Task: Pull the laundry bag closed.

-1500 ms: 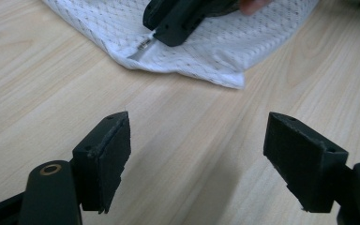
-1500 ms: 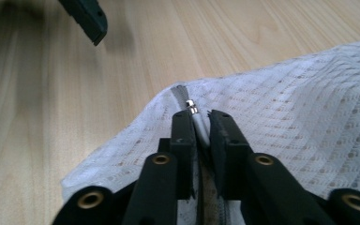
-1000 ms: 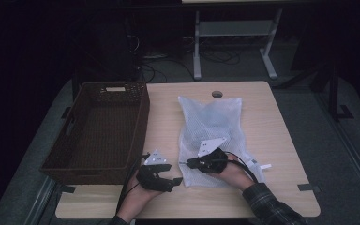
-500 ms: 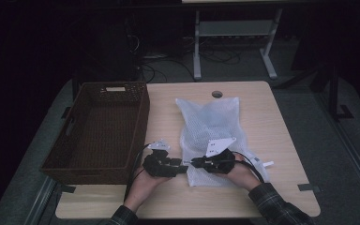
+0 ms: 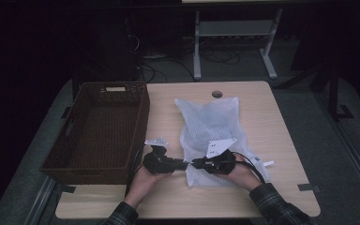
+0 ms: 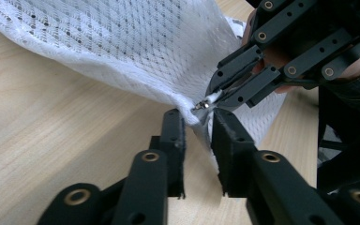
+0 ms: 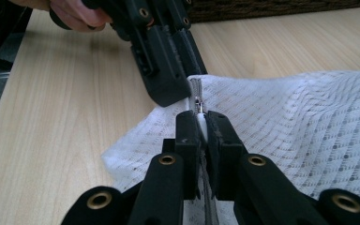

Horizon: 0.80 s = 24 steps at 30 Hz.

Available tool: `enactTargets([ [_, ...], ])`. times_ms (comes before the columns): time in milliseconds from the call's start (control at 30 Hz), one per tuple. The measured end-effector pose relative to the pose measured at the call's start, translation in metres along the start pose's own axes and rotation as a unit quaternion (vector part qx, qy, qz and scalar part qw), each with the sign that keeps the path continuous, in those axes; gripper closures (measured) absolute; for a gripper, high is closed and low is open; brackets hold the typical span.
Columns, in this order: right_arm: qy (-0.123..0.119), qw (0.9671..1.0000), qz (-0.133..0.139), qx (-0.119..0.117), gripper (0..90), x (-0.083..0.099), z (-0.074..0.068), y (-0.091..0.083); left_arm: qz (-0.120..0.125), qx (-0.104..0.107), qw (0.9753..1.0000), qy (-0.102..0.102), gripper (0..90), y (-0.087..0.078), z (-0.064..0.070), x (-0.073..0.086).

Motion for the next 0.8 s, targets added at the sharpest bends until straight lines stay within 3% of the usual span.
enactTargets([
  [200,-0.007,0.9999,-0.008,0.000,82.8,0.001,-0.002,0.004,-0.004,-0.003,0.9999,0.013,83.7,0.000,0.002,0.000],
  [267,-0.002,0.9999,-0.009,-0.006,76.3,0.002,-0.002,0.004,-0.009,-0.005,0.9997,0.024,85.7,0.000,0.003,0.000],
  [367,0.014,0.9998,0.000,-0.014,72.3,0.001,0.002,-0.001,-0.017,-0.012,0.9991,0.037,86.7,0.000,0.005,0.002],
  [467,0.034,0.9994,0.004,-0.007,73.8,0.000,0.009,-0.010,-0.017,-0.016,0.9989,0.042,87.0,-0.001,0.006,0.002],
  [567,0.046,0.9988,-0.007,-0.012,74.7,0.004,0.013,-0.012,-0.018,-0.021,0.9982,0.052,87.4,-0.002,0.008,0.002],
  [800,0.055,0.9972,-0.035,-0.036,73.1,0.013,0.007,-0.007,-0.025,-0.017,0.9966,0.076,87.6,-0.002,0.010,0.006],
])
Point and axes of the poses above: each handheld gripper's, and its own axes: y roughly forward along the jaws, x roughly out of its underside, z roughly to its right, the point moved 1 cm from there along y, roughly forward along the jaws, and after that the axes turned 10 degrees about x, right-handed, at the moved point
